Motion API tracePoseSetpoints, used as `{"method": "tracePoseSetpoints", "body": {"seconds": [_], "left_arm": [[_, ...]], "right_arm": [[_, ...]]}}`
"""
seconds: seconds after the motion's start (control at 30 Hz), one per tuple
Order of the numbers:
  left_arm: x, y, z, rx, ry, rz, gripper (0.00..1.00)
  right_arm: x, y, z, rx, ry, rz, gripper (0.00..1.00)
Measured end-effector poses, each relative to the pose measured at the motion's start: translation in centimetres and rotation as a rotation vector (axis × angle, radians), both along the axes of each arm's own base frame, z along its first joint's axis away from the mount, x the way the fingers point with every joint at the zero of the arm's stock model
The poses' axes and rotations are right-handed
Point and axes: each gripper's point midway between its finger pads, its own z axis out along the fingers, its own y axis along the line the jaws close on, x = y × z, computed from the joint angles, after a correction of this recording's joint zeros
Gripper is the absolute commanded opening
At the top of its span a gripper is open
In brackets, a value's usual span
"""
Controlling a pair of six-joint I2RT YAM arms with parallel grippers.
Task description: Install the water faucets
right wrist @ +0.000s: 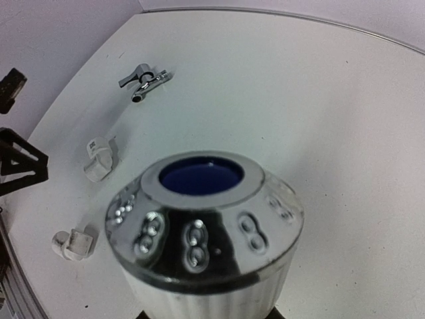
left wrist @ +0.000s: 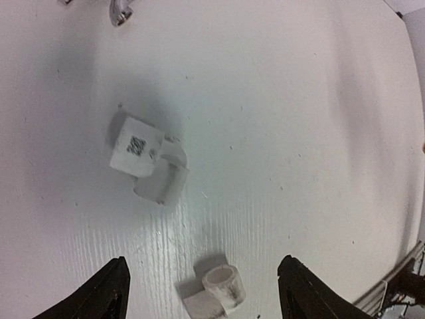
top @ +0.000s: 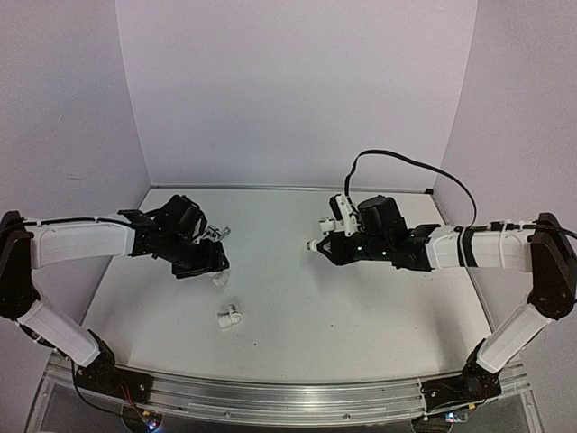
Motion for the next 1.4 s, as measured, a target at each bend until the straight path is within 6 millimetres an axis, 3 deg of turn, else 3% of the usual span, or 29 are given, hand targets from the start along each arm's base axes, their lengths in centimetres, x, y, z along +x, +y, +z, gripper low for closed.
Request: {"method": "tracePoseSetpoints", "body": {"seconds": [0.13,0.23,0.4,0.53,0.67,0.87,1.1,1.4], "left_arm": [[2.7,-0.2,-0.5,0.072,0.007,0.04,0.8],[3.1,-0.4,-1.0,0.099,0.017,0.015,0.8],[1.0,-2.4,-1.1,0.118,0.014,-0.104,0.85],[-2.7,-4.0,-1.3,0.124,0.011,-0.224,0.87],[-6.0,-5.2,-1.3,0.123,0.022,-0.317,0.82],[-5.1,-5.3,-3.1,0.224,0.087,-0.276,0.75],[-5.2,-4.8,-7.5,0.329,0.214,-0.231,0.69],[-5.5,-4.5,-7.9,0.354,0.243,-0.217,0.57]], "right_arm": [[-0.2,0.4,0.4,0.016,0.002,0.019,0.0],[-0.4,0.6,0.3,0.02,0.009,0.03,0.0],[-0.6,0.8,0.3,0.022,0.012,0.039,0.0],[-0.7,0.8,0.3,0.023,0.012,0.047,0.0],[-0.7,0.9,0.3,0.017,0.007,0.056,0.0],[-0.8,0.9,0.3,0.009,0.007,0.066,0.0],[-1.1,0.8,-0.1,0.001,0.024,0.074,0.0],[-1.3,0.9,-0.1,0.005,0.029,0.079,0.0]]}}
